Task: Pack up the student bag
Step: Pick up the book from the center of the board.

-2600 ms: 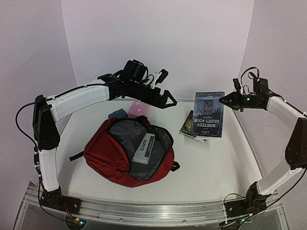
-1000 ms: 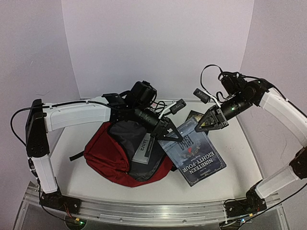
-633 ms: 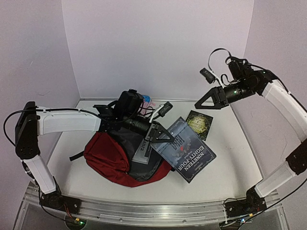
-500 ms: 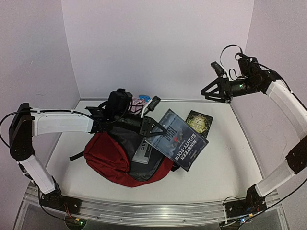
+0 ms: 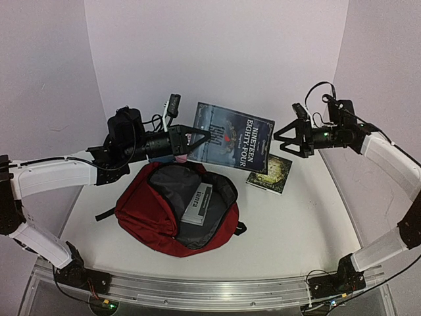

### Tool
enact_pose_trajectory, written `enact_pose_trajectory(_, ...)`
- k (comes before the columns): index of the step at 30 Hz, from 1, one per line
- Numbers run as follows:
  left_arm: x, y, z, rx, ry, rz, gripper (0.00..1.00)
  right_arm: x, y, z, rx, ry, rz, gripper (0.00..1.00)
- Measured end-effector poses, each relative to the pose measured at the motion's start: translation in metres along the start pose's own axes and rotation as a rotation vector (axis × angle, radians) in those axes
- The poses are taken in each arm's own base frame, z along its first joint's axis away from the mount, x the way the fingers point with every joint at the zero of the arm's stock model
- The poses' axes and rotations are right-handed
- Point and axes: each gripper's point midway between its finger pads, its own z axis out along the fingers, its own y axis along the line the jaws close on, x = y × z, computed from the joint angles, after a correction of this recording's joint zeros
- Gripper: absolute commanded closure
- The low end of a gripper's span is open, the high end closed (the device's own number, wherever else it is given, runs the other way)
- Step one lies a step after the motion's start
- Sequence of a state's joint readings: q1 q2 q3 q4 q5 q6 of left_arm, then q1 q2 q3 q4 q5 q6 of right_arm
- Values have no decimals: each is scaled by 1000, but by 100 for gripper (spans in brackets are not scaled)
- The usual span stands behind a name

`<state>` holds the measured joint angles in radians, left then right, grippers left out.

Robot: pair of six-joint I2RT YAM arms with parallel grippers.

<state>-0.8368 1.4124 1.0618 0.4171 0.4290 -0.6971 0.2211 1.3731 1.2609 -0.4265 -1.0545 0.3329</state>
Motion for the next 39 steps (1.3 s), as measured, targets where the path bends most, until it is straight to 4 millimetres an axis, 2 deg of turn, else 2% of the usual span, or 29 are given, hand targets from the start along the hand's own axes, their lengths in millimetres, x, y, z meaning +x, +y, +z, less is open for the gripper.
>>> enact_pose_trajectory(4, -3, -2, -1, 20, -25, -39, 100, -6, 12, 5, -66, -24, -3, 2)
enact_pose_trajectory(11, -3, -4, -1, 43, -41, -86, 100, 6, 47, 21, -183, 19, -39, 2)
enact_pose_trajectory(16, -3, -7, 3, 84, -47, -107, 100, 12, 60, 28, -217, 39, -63, 5)
enact_pose_trajectory(19, -1, -4, 6, 96, -49, -134, 100, 17, 66, 31, -231, 54, -73, 18)
enact_pose_trajectory(23, 3, 1, 7, 97, -55, -175, 100, 23, 74, 36, -251, 72, -93, 43)
enact_pose_trajectory(27, 4, 6, 6, 82, -74, -195, 100, 22, 73, 37, -244, 71, -78, 53)
enact_pose_trajectory(31, 4, 11, 6, 57, -81, -192, 100, 20, 72, 37, -238, 67, -43, 73)
enact_pose_trajectory(36, 5, 21, 10, -12, -61, -162, 98, 20, 66, 40, -224, 76, 54, 85)
enact_pose_trajectory(39, 4, 24, 13, -54, -37, -140, 93, 19, 62, 41, -217, 79, 116, 98)
